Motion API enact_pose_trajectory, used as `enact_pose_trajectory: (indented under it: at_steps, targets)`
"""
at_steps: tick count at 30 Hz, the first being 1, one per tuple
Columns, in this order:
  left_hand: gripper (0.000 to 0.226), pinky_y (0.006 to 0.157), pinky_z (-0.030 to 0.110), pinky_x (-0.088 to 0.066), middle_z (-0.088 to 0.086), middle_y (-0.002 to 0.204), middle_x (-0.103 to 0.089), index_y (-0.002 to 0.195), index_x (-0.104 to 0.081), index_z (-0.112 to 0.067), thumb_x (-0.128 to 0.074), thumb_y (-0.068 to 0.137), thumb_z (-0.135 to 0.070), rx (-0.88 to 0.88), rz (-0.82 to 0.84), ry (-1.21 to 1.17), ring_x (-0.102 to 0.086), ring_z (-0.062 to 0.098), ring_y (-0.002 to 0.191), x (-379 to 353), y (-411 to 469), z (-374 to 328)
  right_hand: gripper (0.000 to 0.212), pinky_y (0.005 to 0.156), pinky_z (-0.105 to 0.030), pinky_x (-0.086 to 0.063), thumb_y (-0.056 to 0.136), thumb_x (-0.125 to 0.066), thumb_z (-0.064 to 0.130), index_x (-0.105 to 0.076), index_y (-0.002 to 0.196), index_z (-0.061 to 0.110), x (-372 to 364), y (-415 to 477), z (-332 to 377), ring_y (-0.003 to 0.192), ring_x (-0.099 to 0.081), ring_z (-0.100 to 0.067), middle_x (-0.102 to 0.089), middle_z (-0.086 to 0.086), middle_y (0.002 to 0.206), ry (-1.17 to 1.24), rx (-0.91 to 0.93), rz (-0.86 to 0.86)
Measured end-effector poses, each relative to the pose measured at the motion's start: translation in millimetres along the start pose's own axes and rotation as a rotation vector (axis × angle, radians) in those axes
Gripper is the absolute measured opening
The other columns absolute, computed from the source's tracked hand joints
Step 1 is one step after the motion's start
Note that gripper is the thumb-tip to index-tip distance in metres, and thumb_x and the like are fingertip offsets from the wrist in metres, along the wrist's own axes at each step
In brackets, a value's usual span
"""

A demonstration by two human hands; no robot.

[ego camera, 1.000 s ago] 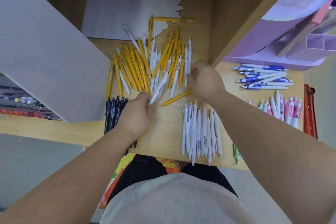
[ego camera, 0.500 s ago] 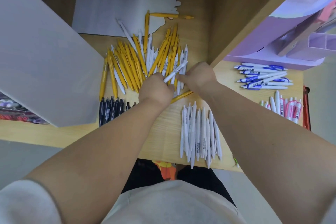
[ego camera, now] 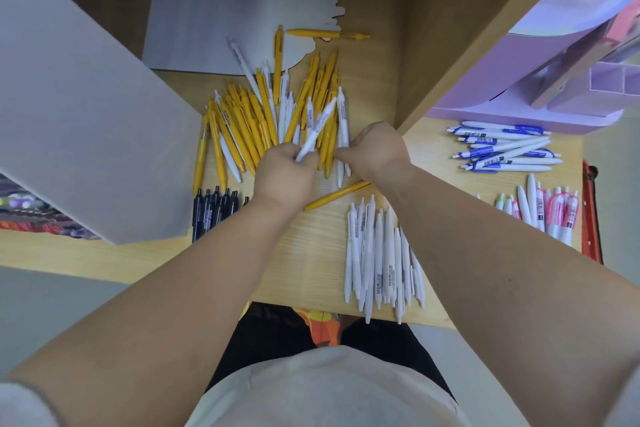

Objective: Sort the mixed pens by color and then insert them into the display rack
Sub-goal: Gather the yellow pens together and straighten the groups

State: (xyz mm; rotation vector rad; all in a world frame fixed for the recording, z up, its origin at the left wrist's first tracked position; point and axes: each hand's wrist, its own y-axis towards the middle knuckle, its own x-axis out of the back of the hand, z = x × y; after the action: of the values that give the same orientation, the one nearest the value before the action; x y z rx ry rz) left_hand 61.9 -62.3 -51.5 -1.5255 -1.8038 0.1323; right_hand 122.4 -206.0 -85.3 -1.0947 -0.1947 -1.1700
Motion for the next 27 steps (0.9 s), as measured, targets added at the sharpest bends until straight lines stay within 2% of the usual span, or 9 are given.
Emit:
enact_pose_trajectory:
  at_steps: [2,4,8,10,14,16,20,23,27]
  targets:
    - [0.031,0.049,0.023,-0.027,-0.002,0.06,-0.037,0.066,-0.045,-0.012,-0.053,0.095,-0.019,0.056,0.039,-0.095,-0.036,0.014,0.054,9.0,-14.3,6.3,0.032,0.05,-0.028,-0.046,0.077,-0.075,0.038,-0.061,0.065,0.012,-2.1,-1.0,1.8,0.055,-0.059,-0.019,-0.062,-0.004,0.06,-0.009,0.012,-0.005]
    - [0.025,0.057,0.027,-0.029,0.002,0.064,-0.039,0.077,-0.053,-0.005,-0.052,0.096,-0.021,0.108,0.072,-0.138,-0.038,0.016,0.06,17.8,-29.9,17.2,0.031,0.047,-0.026,-0.04,0.08,-0.072,0.033,-0.054,0.062,0.014,-2.5,-2.8,4.9,0.053,-0.055,-0.019,-0.057,-0.003,0.059,-0.016,0.021,-0.001]
    - [0.029,0.05,0.024,-0.03,0.004,0.068,-0.04,0.092,-0.052,0.004,-0.048,0.101,-0.024,0.108,0.176,-0.063,-0.037,0.014,0.059,28.6,-65.5,44.4,0.027,0.047,-0.025,-0.034,0.084,-0.066,0.029,-0.051,0.069,0.013,5.7,-13.1,8.8,0.054,-0.05,-0.018,-0.052,-0.004,0.064,-0.081,0.035,-0.007]
    - [0.034,0.047,0.02,-0.029,0.006,0.071,-0.04,0.09,-0.046,0.005,-0.047,0.103,-0.026,0.074,0.225,0.019,-0.037,0.013,0.058,29.6,-80.7,58.8,0.025,0.048,-0.026,-0.034,0.084,-0.066,0.028,-0.053,0.069,0.013,15.3,-23.8,3.9,0.055,-0.05,-0.019,-0.051,-0.003,0.062,-0.086,0.044,-0.023]
    - [0.029,0.048,0.023,-0.033,0.0,0.069,-0.047,0.08,-0.048,-0.015,-0.044,0.104,-0.029,0.018,0.331,0.174,-0.041,0.008,0.054,22.3,-103.6,78.8,0.039,0.047,-0.026,-0.031,0.084,-0.066,0.022,-0.045,0.053,0.013,35.9,-64.0,-20.8,0.042,-0.041,-0.017,-0.041,0.003,0.041,-0.01,0.054,-0.05]
    - [0.03,0.053,0.029,-0.034,-0.001,0.071,-0.049,0.075,-0.045,-0.023,-0.043,0.105,-0.027,-0.002,0.349,0.233,-0.045,0.013,0.059,13.7,-109.4,83.4,0.038,0.045,-0.025,-0.03,0.084,-0.069,0.025,-0.049,0.057,0.007,40.0,-88.1,-37.9,0.043,-0.038,-0.019,-0.041,-0.003,0.046,0.02,0.042,-0.032]
    - [0.027,0.056,0.029,-0.038,-0.001,0.076,-0.053,0.076,-0.045,-0.024,-0.042,0.103,-0.026,-0.02,0.339,0.39,-0.05,0.014,0.066,-4.7,-105.6,89.6,0.035,0.051,-0.027,-0.03,0.085,-0.072,0.027,-0.051,0.064,0.009,33.6,-127.1,-70.9,0.05,-0.038,-0.02,-0.041,-0.011,0.059,0.024,0.006,0.132]
    - [0.031,0.059,0.033,-0.046,-0.001,0.073,-0.058,0.073,-0.054,-0.022,-0.045,0.097,-0.039,-0.041,0.325,0.549,-0.057,0.019,0.069,-13.2,-99.7,88.0,0.036,0.047,-0.023,-0.029,0.086,-0.071,0.026,-0.046,0.064,0.011,23.5,-141.1,-86.8,0.046,-0.038,-0.017,-0.041,-0.009,0.059,0.047,-0.033,0.181]
    - [0.04,0.056,0.031,-0.038,-0.005,0.073,-0.055,0.069,-0.048,-0.025,-0.04,0.097,-0.052,-0.133,0.289,0.816,-0.057,0.02,0.074,-19.9,-94.7,78.4,0.038,0.053,-0.027,-0.032,0.086,-0.07,0.027,-0.044,0.064,0.011,9.4,-145.5,-92.9,0.053,-0.04,-0.021,-0.04,-0.012,0.063,-0.006,-0.024,0.207]
